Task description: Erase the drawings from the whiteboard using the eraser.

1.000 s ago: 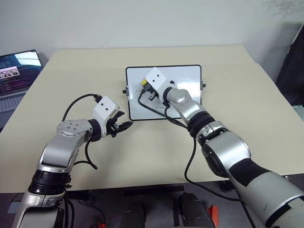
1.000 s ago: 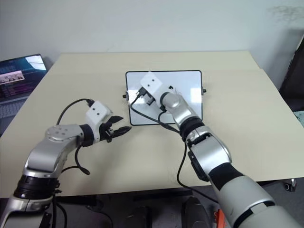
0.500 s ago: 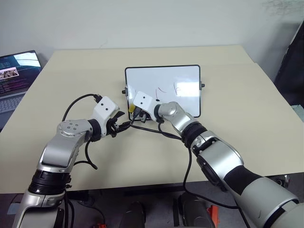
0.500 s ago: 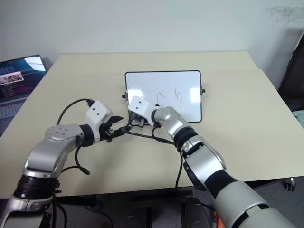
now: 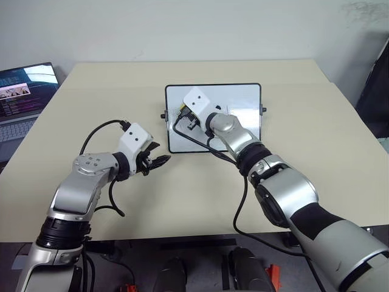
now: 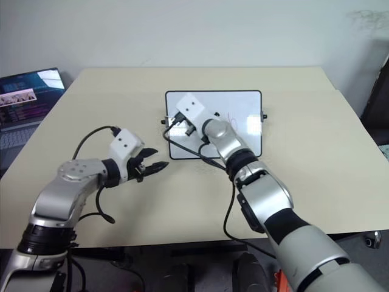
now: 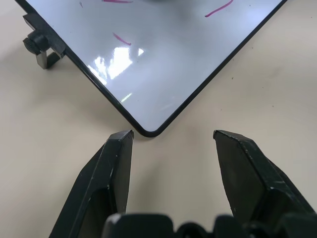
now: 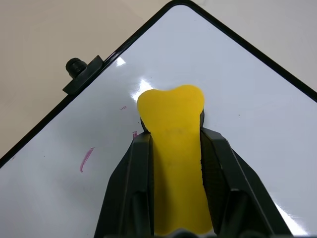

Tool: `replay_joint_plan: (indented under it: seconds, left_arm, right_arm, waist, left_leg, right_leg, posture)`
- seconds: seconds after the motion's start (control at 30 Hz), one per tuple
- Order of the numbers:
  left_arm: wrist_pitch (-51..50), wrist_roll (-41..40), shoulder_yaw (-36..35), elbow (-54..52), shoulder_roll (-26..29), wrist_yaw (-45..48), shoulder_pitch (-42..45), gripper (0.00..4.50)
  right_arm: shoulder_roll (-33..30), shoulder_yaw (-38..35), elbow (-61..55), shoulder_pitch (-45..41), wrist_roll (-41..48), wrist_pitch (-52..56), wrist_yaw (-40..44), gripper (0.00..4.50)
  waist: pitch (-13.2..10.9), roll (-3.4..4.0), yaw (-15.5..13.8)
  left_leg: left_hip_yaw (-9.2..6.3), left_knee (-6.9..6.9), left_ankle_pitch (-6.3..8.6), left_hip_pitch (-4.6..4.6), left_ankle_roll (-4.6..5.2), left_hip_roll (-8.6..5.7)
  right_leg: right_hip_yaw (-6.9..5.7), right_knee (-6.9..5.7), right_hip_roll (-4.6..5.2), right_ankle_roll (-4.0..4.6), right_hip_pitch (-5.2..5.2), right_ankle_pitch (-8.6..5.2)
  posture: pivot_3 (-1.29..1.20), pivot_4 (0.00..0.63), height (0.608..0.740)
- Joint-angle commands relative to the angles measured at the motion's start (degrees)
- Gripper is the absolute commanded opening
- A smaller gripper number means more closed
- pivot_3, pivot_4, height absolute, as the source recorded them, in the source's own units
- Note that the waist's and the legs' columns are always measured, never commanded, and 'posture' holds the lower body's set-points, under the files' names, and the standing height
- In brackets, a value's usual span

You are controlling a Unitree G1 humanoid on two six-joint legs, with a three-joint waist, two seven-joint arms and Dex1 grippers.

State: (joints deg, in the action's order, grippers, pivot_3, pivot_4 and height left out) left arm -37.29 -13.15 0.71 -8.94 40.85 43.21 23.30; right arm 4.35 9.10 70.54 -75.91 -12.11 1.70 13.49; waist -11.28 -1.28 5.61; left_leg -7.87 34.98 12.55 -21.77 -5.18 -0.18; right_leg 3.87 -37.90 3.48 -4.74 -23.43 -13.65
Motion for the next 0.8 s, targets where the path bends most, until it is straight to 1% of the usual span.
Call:
replay_joint_plan:
  seconds: [0.03,0.13,0.2,0.33,0.4,0.47,0.6,0.73,0.8]
  left_arm:
    - [0.63,-0.13,-0.69,-1.07,0.35,0.07,1.28,2.79]
    - [0.52,-0.17,-0.80,-1.25,0.44,0.06,1.08,2.79]
    - [0.44,-0.20,-0.94,-1.40,0.58,0.09,0.97,2.79]
    - [0.38,-0.24,-1.08,-1.48,0.73,0.13,0.90,2.79]
    - [0.33,-0.27,-1.23,-1.58,0.88,0.16,0.74,2.79]
    - [0.41,-0.21,-1.21,-1.43,0.95,0.20,0.79,2.79]
    - [0.64,-0.08,-0.84,-0.96,0.82,0.24,1.24,2.79]
    - [0.89,0.04,-0.45,-0.56,0.57,0.31,1.75,2.79]
    - [0.97,0.08,-0.37,-0.42,0.57,0.34,1.83,2.79]
  right_arm:
    - [0.72,-0.56,0.36,0.59,0.30,-1.33,-1.03,0.96]
    - [2.30,1.45,0.69,2.38,-1.18,-1.14,1.16,0.96]
    - [3.10,2.85,1.14,3.90,-1.85,0.19,4.42,0.96]
    - [3.16,4.35,1.09,5.58,-2.65,2.51,7.73,0.96]
    - [2.91,5.06,0.68,7.01,-2.62,3.96,10.99,0.96]
    - [2.59,5.28,-0.03,7.58,-2.84,4.41,12.07,0.96]
    - [1.44,4.02,-0.72,6.37,-2.48,4.40,9.61,0.96]
    - [-1.12,0.46,-0.40,3.42,-0.85,4.79,2.29,0.96]
    - [-2.22,-0.65,-0.11,2.26,-0.31,4.76,0.09,0.96]
  waist:
    - [0.00,0.00,0.06]
    - [0.00,-0.01,0.39]
    - [0.01,-0.02,0.70]
    - [0.03,-0.02,1.11]
    - [0.04,-0.04,1.01]
    - [0.06,-0.06,0.99]
    - [0.06,-0.06,0.95]
    - [0.06,-0.06,0.52]
    - [0.06,-0.06,-0.02]
  left_leg:
    - [0.01,0.00,0.00,0.00,0.00,0.00]
    - [0.01,0.00,0.00,0.00,0.00,0.01]
    - [0.01,-0.01,0.00,0.01,0.00,0.02]
    - [0.05,-0.02,0.00,0.11,0.00,0.04]
    - [0.04,-0.02,0.00,0.24,0.00,0.08]
    - [0.04,-0.02,0.00,0.39,0.00,0.08]
    - [0.06,-0.01,-0.02,0.45,0.04,0.10]
    - [0.04,-0.01,-0.04,0.45,0.07,0.18]
    - [0.02,0.00,-0.08,0.42,0.12,0.17]
  right_leg:
    - [0.01,0.00,0.00,0.00,0.00,0.00]
    - [0.01,0.01,0.00,-0.01,0.00,0.00]
    - [0.01,0.01,-0.02,-0.01,0.00,-0.01]
    - [0.06,-0.03,-0.04,-0.05,0.02,-0.04]
    - [0.05,-0.04,-0.09,-0.13,0.15,-0.09]
    - [0.06,-0.04,-0.10,-0.20,0.30,-0.14]
    - [0.09,-0.07,-0.13,-0.15,0.31,-0.11]
    - [0.08,-0.07,-0.20,-0.09,0.31,-0.07]
    - [0.07,-0.07,-0.21,-0.05,0.30,-0.04]
  posture:
    - [0.00,0.150,0.740]
    - [0.00,0.150,0.740]
    - [0.00,0.150,0.740]
    - [0.00,0.150,0.740]
    - [0.00,0.150,0.740]
    - [0.00,0.150,0.740]
    - [0.00,0.150,0.740]
    - [0.00,0.150,0.740]
    - [0.00,0.150,0.740]
